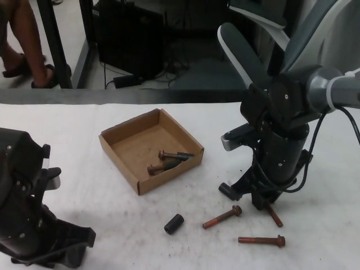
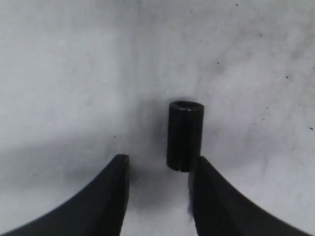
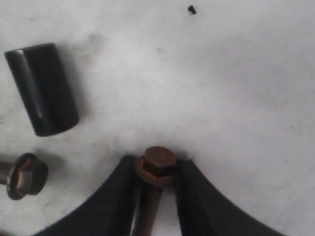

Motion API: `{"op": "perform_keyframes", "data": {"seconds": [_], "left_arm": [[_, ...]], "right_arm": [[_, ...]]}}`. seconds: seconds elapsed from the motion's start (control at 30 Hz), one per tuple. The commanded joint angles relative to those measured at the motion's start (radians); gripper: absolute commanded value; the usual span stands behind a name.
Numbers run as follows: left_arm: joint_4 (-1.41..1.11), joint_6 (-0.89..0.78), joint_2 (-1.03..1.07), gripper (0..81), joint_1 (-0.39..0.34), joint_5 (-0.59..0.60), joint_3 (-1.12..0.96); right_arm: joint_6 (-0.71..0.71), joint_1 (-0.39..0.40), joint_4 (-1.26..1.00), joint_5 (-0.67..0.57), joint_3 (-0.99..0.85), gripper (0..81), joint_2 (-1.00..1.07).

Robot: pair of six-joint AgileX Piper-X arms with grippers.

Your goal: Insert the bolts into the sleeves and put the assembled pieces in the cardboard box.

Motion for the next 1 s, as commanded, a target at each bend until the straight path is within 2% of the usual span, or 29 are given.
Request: {"op": "perform_keyframes", "data": {"seconds": [0.0,0.03,0.07,0.47,0.6,0.67,0.8,0.97], "left_arm": [[-0.008,-0.004,-0.001,38.5,-0.004,-0.028,0.001],[-0.010,-0.004,-0.001,38.5,-0.004,-0.028,0.001],[-0.017,-0.004,-0.001,38.5,-0.004,-0.028,0.001],[-0.082,-0.015,0.036,38.5,-0.004,-0.058,0.001],[-0.100,-0.015,0.060,39.1,-0.004,0.021,0.001],[-0.100,-0.015,0.062,42.8,-0.005,0.044,0.001],[-0.100,-0.015,0.062,56.6,-0.005,0.080,0.001],[-0.088,-0.015,0.062,57.3,-0.005,0.097,0.001]], "right_arm": [[-0.010,0.000,-0.012,-0.010,0.035,8.2,0.042],[-0.009,0.000,-0.015,-0.010,0.035,1.8,0.042],[-0.009,0.000,-0.017,-0.010,0.035,0.1,0.042],[-0.009,0.000,-0.032,-0.010,0.035,1.1,0.042],[-0.009,0.000,-0.037,-0.035,0.035,1.1,0.042],[-0.009,0.000,-0.037,-0.035,0.035,1.1,0.042],[-0.009,0.000,-0.037,-0.035,0.035,1.1,0.042],[-0.009,0.000,-0.037,-0.035,0.035,1.1,0.042]]}}
